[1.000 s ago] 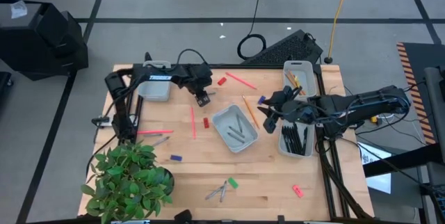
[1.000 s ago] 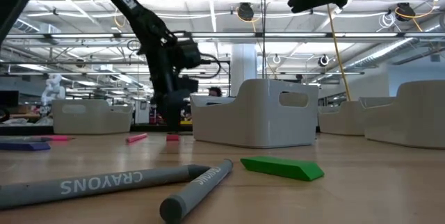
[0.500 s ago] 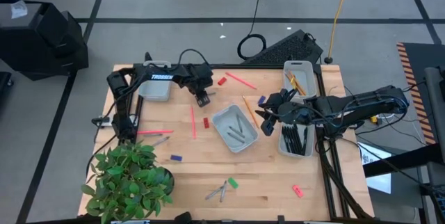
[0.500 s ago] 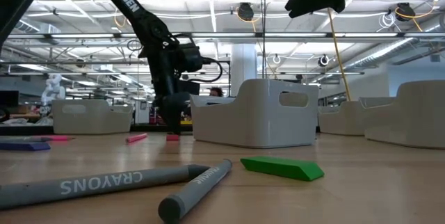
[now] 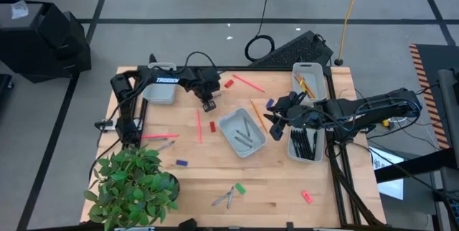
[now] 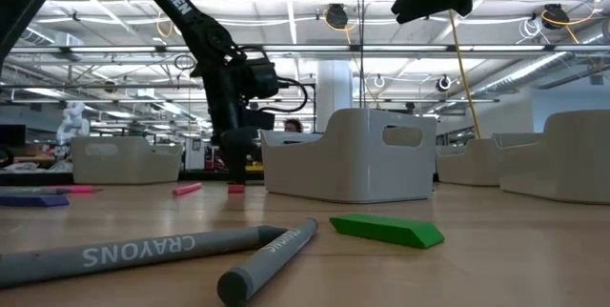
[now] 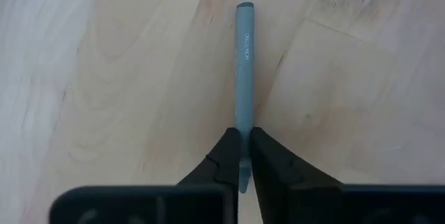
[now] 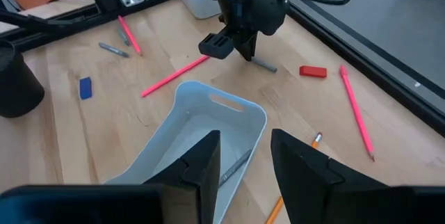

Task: Sort crayons/erasers/pens/pencils in bins
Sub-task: Put the gray crayon into the bottom left gray bin

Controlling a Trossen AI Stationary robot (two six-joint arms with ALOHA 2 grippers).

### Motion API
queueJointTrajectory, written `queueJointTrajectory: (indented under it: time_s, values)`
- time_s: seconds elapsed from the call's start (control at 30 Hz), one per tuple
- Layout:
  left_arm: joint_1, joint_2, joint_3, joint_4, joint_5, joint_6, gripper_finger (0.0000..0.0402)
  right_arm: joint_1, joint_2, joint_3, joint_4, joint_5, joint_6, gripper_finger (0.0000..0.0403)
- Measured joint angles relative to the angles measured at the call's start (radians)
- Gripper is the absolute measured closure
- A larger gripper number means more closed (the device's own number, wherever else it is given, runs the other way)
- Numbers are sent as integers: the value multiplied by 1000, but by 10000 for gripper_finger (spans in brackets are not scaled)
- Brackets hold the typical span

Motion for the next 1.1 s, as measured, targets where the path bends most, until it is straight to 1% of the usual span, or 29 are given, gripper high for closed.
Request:
queueJointTrajectory:
  time_s: [0.13, 0.23, 0.33, 0.43, 0.57, 0.67, 0.83, 0.9, 1.0, 1.1]
  values:
    - [-18, -9, 33, -55, -25, -10, 363, 0, -24, 0, 0, 0, -7, 280]
    - [-38, -21, 73, -135, -47, -9, 372, 0, -44, 0, 0, 0, -25, 280]
    - [-60, -42, 151, -165, -72, -5, 383, 0, -59, 0, -1, 0, -43, 280]
    - [-86, -63, 207, -237, -84, -16, 383, 0, -74, 0, -17, 0, -65, 280]
    - [-126, -96, 294, -286, -111, -112, 369, 0, -91, 0, -54, 0, -67, 280]
    - [-170, -127, 334, -306, -113, -185, 370, 0, -104, 0, -84, 0, -80, 280]
    - [-280, -196, 358, -296, -97, -322, 378, 0, -126, 0, -120, 0, -81, 280]
    - [-332, -217, 358, -292, -102, -376, 377, 0, -138, 0, -130, -16, -90, 280]
    - [-417, -225, 358, -273, -113, -480, 373, 0, -152, 0, -140, -49, -119, 280]
    - [-501, -228, 358, -265, -113, -594, 372, 0, -156, 0, -147, -52, -144, 280]
